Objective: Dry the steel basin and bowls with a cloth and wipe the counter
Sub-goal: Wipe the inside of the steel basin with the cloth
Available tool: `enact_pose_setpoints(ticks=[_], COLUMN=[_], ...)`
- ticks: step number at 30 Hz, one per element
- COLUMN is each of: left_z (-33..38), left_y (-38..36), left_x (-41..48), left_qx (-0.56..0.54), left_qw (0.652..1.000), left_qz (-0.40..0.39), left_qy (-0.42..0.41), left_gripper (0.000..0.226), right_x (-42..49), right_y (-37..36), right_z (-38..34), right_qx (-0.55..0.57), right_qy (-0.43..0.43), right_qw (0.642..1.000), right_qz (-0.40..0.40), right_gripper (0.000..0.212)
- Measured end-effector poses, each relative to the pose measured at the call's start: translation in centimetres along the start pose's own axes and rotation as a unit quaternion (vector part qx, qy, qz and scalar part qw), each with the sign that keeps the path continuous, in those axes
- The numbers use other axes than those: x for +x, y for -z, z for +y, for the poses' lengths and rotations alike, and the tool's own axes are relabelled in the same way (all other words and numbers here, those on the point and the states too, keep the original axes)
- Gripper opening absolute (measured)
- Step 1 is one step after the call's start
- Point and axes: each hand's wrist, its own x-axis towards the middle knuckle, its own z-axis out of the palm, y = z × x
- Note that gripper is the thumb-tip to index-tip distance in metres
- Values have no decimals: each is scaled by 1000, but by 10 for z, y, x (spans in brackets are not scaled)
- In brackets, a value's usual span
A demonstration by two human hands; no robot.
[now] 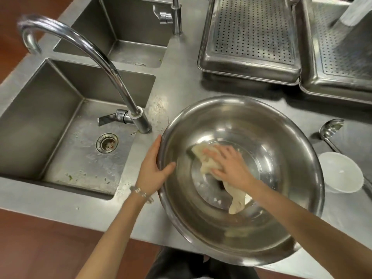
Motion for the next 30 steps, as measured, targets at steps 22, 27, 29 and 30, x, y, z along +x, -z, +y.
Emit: enact_pose_setpoints(ticks=[22,27,29,30], left_z=[-2,-2,-3,-5], left_y=[-6,-28,-26,-24], left_x=[-39,-57,-51,-49], left_qx=[49,17,26,30], left_qw=[997,990,990,990], left_qz=[58,137,137,136], left_qy=[-12,-2,0,-2], left_gripper=[83,74,74,74], right_x=[8,1,-11,-20], right_y=[-14,-25,-30,-31], right_z=[15,-14,-33,-42], right_qx=[-91,-97,-65,-57], right_qy=[-158,-170,-67,0], right_qw=[981,980,995,998], right_qz=[66,36,27,16], right_gripper=[62,58,61,63])
